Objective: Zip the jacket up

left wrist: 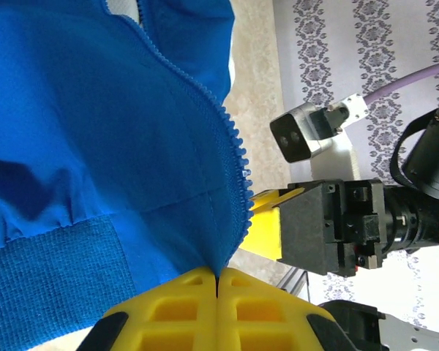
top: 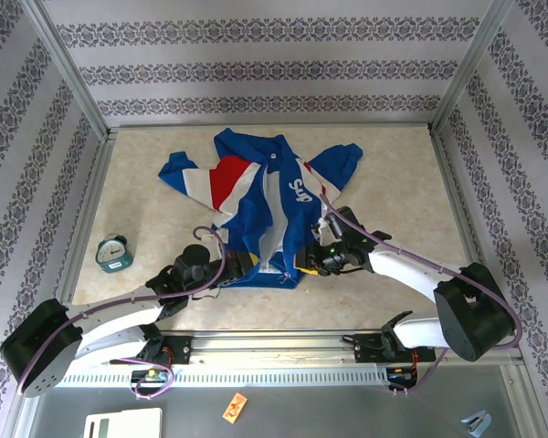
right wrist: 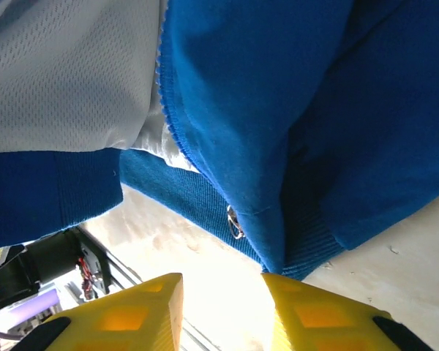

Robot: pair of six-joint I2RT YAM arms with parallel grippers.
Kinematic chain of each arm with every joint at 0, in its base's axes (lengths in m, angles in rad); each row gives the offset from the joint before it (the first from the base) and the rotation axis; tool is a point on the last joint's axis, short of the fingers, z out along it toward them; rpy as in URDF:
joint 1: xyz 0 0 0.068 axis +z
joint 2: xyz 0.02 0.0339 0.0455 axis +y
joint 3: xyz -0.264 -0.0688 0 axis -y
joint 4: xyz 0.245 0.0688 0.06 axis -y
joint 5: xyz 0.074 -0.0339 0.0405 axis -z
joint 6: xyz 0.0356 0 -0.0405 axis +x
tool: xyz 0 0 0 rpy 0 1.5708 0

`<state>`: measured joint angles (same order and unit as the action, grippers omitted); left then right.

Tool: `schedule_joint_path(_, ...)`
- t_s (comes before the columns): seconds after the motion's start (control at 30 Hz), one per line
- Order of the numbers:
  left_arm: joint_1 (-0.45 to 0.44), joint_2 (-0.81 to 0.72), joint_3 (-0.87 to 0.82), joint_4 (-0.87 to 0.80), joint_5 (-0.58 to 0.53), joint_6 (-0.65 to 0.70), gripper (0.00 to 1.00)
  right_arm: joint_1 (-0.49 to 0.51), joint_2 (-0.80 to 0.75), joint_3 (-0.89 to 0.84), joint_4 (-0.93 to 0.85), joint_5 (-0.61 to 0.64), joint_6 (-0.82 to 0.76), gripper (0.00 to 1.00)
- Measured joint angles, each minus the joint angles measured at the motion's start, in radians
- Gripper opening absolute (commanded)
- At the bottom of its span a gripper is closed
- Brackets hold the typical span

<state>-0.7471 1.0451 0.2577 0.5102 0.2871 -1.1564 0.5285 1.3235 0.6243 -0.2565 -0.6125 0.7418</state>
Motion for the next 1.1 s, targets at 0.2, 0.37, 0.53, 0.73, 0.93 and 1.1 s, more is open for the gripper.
schedule_joint_path(0.2, 0.007, 0.042, 0.000, 0.000, 0.010, 0.000, 0.00, 0.039, 0.061, 0.016, -0.032, 0.043, -0.035, 0.36)
schedule_joint_path(0.37, 0.010, 0.043, 0.000, 0.000, 0.018, 0.000, 0.00, 0.062, 0.119, 0.044, -0.037, 0.055, -0.041, 0.38)
schedule_joint_path(0.53, 0.010, 0.037, 0.000, -0.001, 0.018, 0.000, 0.00, 0.080, 0.163, 0.095, -0.040, 0.056, -0.043, 0.38)
schedule_joint_path(0.73, 0.010, 0.033, 0.000, -0.001, 0.018, 0.000, 0.00, 0.085, 0.225, 0.145, -0.040, 0.064, -0.062, 0.36)
schedule_joint_path(0.93, 0.010, 0.033, 0.000, -0.002, 0.018, 0.001, 0.00, 0.085, 0.250, 0.153, -0.043, 0.094, -0.088, 0.06)
schedule_joint_path(1.1, 0.010, 0.030, 0.000, -0.002, 0.018, 0.013, 0.00, 0.089, 0.191, 0.153, -0.047, 0.112, -0.115, 0.00)
